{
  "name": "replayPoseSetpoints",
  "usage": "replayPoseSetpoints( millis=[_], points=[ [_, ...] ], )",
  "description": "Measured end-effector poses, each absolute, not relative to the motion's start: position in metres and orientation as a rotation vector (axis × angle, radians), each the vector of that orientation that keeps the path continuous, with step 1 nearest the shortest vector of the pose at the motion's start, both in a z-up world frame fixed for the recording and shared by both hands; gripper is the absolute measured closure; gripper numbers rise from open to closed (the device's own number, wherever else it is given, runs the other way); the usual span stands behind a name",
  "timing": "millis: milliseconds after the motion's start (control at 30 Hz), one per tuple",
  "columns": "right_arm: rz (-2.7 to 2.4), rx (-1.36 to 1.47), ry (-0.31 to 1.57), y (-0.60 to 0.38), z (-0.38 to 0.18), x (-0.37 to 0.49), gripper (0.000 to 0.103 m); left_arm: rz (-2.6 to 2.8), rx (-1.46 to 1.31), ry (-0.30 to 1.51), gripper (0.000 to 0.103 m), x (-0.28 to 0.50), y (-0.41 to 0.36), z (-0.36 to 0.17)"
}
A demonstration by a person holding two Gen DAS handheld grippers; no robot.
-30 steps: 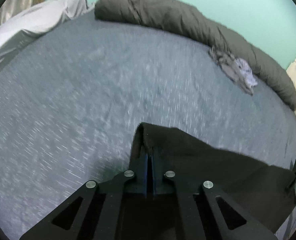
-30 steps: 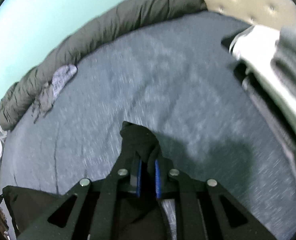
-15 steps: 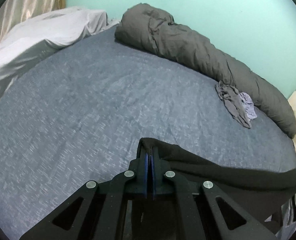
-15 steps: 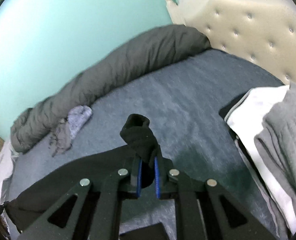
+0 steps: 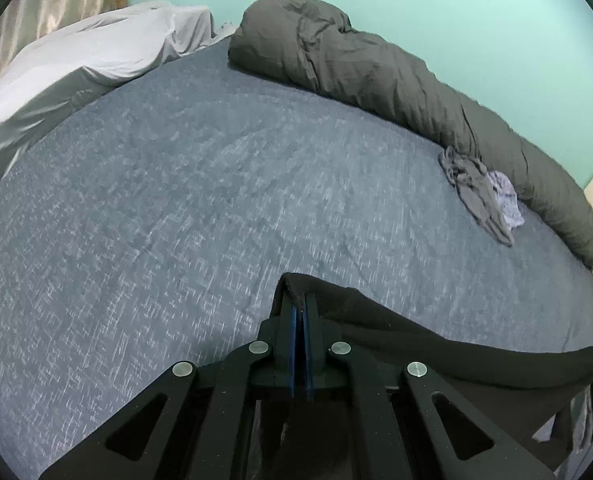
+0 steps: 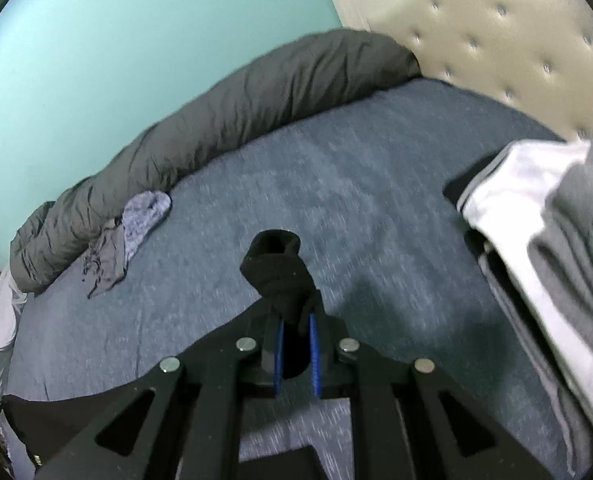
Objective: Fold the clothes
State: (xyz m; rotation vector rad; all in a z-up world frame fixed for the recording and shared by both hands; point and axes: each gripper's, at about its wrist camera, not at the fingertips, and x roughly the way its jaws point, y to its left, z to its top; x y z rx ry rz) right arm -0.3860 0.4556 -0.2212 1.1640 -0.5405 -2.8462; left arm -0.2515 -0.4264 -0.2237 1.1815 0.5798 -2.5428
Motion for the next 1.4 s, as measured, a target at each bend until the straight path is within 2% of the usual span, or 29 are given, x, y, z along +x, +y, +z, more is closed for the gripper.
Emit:
replayPoseSetpoints(
  millis=[100, 133, 167, 200, 233, 267, 400, 600, 733, 1067, 1267, 1400],
  points=[
    [-2.858, 1.149, -0.554, 0.456, -0.219, -0.394, 0.093, -2.520, 1.181, 0.573, 0.097, -0.260, -0.424, -0.226],
    [-2.849, 1.173, -0.568, 0.456, -0.224, -0.398, 0.088, -2.495, 1.203, 0.560, 0.093, -0.264, -0.423, -0.231],
    [-2.839, 1.196, -0.582, 0.456, -0.228, -0.402, 0.085, -2.471, 1.227, 0.558, 0.079, -0.267, -0.422, -0.235],
    [-2.829, 1.220, -0.596, 0.455, -0.232, -0.405, 0.072, -2.457, 1.245, 0.569, 0.073, -0.268, -0.422, -0.238],
    [-2.812, 1.292, -0.604, 0.455, -0.239, -0.408, 0.069, -2.452, 1.252, 0.584, 0.064, -0.267, -0.422, -0.241],
    [-2.792, 1.369, -0.612, 0.454, -0.247, -0.410, 0.069, -2.450, 1.259, 0.593, 0.061, -0.264, -0.422, -0.243],
    [-2.742, 1.378, -0.617, 0.457, -0.259, -0.394, 0.063, -2.475, 1.314, 0.579, 0.060, -0.247, -0.416, -0.247],
    [-2.580, 1.418, -0.628, 0.456, -0.270, -0.351, 0.061, -2.526, 1.395, 0.542, 0.060, -0.204, -0.394, -0.249],
    [-2.459, 1.471, -0.611, 0.448, -0.282, -0.313, 0.055, -2.543, 1.437, 0.583, 0.060, -0.167, -0.377, -0.252],
    [-2.364, 1.619, -0.571, 0.430, -0.312, -0.253, 0.050, -2.518, 1.518, 0.630, 0.057, -0.095, -0.349, -0.272],
    [-2.363, 1.660, -0.617, 0.426, -0.331, -0.244, 0.050, -2.495, 1.534, 0.613, 0.055, -0.060, -0.350, -0.281],
    [-2.362, 1.669, -0.630, 0.424, -0.341, -0.242, 0.050, -2.479, 1.539, 0.591, 0.050, -0.043, -0.353, -0.283]
  ],
)
